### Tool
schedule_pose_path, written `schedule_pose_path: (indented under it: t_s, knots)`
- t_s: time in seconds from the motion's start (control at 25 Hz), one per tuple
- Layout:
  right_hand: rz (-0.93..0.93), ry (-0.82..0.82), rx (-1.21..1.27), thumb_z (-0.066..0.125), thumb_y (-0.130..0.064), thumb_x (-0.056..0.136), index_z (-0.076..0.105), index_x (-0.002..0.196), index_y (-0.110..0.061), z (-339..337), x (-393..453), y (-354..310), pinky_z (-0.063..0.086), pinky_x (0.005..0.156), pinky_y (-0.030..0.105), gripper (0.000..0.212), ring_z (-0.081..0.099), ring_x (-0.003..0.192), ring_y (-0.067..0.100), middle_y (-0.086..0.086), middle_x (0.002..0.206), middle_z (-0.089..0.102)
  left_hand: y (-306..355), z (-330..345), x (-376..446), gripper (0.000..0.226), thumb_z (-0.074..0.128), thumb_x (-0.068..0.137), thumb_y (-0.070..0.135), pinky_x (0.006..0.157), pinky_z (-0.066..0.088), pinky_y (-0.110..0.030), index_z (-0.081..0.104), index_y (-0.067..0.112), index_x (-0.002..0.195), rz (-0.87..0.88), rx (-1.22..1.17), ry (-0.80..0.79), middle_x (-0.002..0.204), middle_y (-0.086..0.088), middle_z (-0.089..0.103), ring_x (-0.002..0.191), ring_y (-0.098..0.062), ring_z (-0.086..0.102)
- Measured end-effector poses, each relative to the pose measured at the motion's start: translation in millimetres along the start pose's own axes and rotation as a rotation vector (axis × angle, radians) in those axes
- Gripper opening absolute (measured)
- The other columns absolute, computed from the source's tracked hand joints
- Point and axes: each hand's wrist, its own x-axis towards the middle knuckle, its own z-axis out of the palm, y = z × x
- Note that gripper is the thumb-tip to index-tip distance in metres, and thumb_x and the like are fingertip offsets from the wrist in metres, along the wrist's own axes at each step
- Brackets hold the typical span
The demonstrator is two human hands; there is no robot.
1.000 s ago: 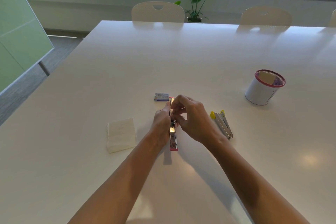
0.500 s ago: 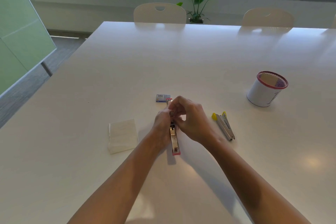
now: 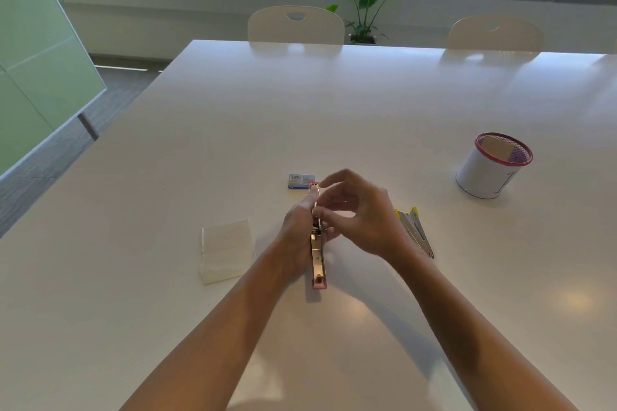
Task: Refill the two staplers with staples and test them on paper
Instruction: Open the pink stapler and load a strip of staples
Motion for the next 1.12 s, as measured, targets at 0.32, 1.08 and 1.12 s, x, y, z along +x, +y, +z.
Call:
schedule_pose_path:
  t_s: [0.32,1.08,1.12]
  knots:
    - [0.19,0.014,-0.175,0.082,-0.017,0.077,0.064,0.094,-0.021,0,15,4,0.049,0.059,0.008,0.025,0.069,0.077,-0.004,-0.009,0.087,0.07,-5,-2,1,0.069,0.026,0.101,0.062,0.042,0.029,-0.023,0.057,0.005,0.125,0.064,0.02,-0.135,0.061,-0.001,0.037,0.048,-0.01,0.034]
    - [0.026,-0.001,-0.322,0.081,-0.01,0.078,0.065,0.089,-0.02,-5,-8,-24,0.059,0.067,0.019,0.022,0.068,0.075,0.002,-0.01,0.088,0.065,-12,-8,-5,0.081,0.022,0.09,0.078,0.047,0.038,-0.024,0.059,0.01,0.112,0.296,0.312,-0.219,0.079,-0.012,0.047,0.059,-0.012,0.046]
    - [0.023,-0.002,-0.335,0.081,-0.01,0.078,0.066,0.09,-0.019,-5,-8,-25,0.06,0.067,0.021,0.021,0.068,0.075,0.002,-0.01,0.088,0.065,-12,-8,-5,0.082,0.022,0.09,0.077,0.046,0.038,-0.024,0.057,0.007,0.114,0.293,0.319,-0.218,0.082,-0.013,0.047,0.06,-0.013,0.046]
